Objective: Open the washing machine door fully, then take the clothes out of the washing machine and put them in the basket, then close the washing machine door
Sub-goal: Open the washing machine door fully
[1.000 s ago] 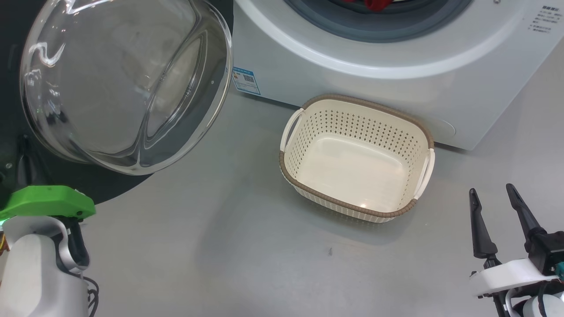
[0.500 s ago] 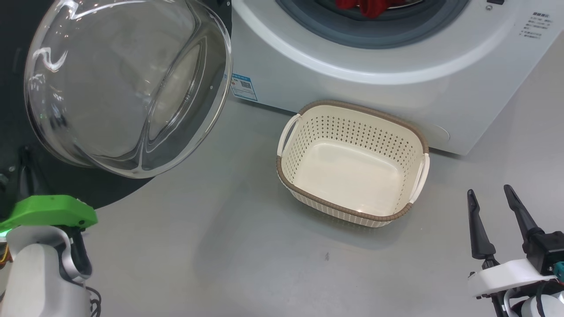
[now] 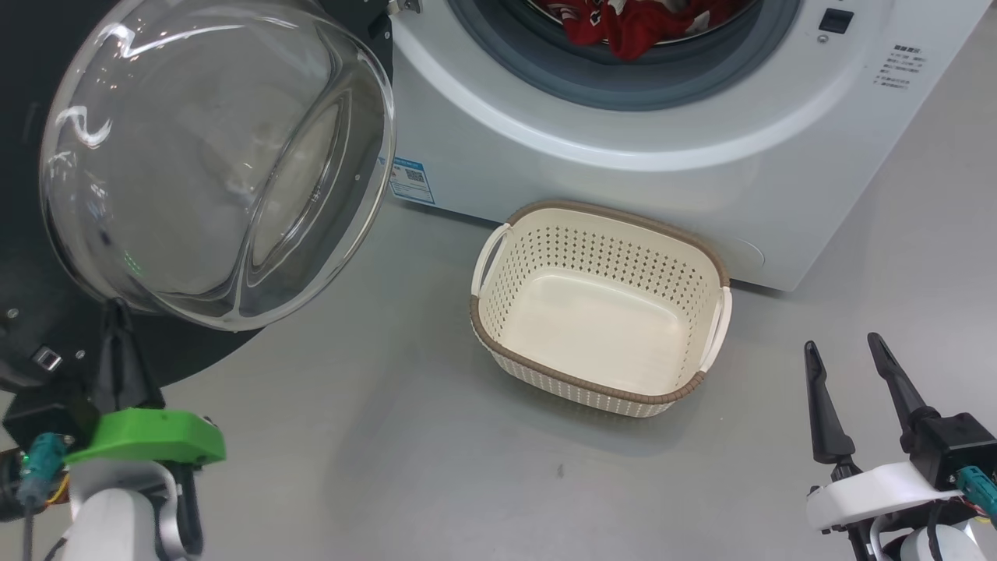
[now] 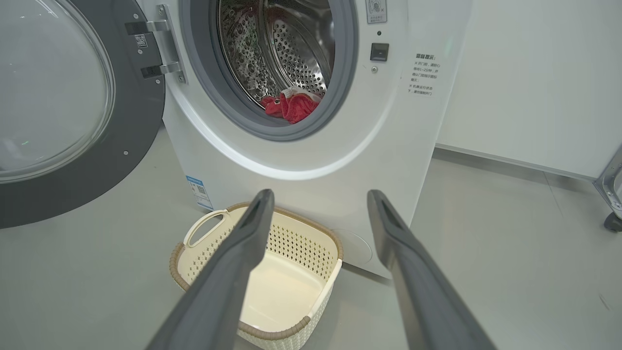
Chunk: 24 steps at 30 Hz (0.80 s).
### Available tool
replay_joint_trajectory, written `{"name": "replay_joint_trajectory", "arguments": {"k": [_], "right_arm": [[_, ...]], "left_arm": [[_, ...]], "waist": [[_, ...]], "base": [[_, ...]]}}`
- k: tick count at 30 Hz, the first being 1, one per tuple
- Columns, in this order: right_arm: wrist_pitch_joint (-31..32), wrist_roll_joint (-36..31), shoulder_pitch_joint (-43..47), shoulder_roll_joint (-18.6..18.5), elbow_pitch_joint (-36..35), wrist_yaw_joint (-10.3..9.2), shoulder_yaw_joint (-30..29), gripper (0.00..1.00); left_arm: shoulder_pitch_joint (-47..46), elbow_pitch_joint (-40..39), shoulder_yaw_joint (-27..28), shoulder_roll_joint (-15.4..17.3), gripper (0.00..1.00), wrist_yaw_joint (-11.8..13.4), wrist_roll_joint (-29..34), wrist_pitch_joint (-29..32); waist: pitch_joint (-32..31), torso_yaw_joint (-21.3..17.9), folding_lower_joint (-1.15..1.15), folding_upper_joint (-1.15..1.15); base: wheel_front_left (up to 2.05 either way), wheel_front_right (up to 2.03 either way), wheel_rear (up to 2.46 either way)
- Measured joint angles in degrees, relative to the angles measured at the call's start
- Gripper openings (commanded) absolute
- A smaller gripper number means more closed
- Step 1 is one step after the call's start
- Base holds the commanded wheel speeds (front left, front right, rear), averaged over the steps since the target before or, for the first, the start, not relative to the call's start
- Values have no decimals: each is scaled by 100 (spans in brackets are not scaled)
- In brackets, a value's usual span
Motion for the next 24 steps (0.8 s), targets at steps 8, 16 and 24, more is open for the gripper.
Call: {"name": "replay_joint_trajectory", "arguments": {"k": [8,16,24], "right_arm": [[0,-3,-7,55,-3,37,71,100],[0,-3,-70,133,-15,37,82,100],[0,-12,-70,199,-9,37,152,100]], "left_arm": [[441,-301,-716,-68,0,-309,59,0],[697,-509,-1270,-66,100,-407,59,0],[880,-583,-1474,-63,100,-392,78,1]], "waist": [[-67,-201,0,0],[-137,-487,0,0],[-206,-842,0,0]], "base": [[0,0,0],[0,0,0],[0,0,0]]}}
